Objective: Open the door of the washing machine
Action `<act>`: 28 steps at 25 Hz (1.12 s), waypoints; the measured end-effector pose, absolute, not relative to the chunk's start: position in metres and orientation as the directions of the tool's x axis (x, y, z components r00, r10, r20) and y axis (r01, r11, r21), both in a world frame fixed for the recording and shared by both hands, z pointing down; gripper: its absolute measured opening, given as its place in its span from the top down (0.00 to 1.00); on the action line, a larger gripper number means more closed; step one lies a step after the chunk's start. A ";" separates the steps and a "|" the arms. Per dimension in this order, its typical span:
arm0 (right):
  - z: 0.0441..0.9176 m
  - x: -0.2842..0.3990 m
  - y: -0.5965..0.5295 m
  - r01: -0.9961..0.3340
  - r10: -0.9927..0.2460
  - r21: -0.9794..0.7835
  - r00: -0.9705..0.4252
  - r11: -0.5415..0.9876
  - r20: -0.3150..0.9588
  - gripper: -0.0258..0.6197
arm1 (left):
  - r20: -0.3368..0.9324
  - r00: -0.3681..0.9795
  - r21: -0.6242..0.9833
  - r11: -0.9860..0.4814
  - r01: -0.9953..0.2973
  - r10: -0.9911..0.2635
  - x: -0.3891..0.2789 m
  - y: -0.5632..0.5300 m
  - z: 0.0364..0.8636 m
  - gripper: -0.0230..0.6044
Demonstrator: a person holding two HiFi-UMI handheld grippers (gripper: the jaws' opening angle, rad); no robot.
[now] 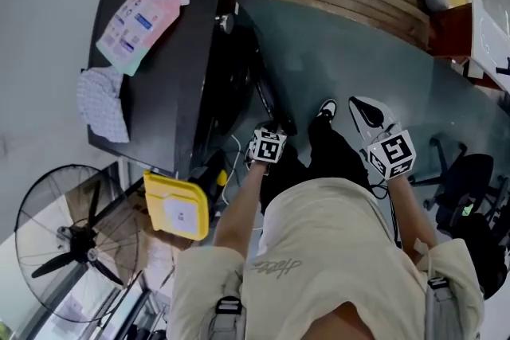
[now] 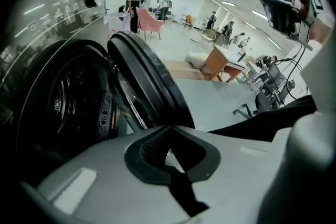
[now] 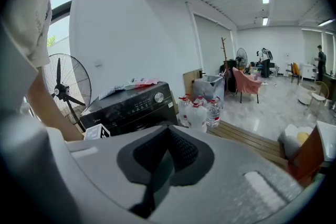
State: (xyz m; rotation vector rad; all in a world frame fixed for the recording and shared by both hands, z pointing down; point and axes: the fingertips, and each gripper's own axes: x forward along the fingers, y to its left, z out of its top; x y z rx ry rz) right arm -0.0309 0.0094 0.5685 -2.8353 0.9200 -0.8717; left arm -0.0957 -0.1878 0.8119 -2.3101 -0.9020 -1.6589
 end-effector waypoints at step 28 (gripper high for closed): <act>0.592 0.009 0.178 -0.309 -0.440 -0.340 0.785 -0.888 0.437 0.96 | 0.921 0.133 0.244 -0.806 0.539 0.367 -0.003 -0.054 0.795 0.93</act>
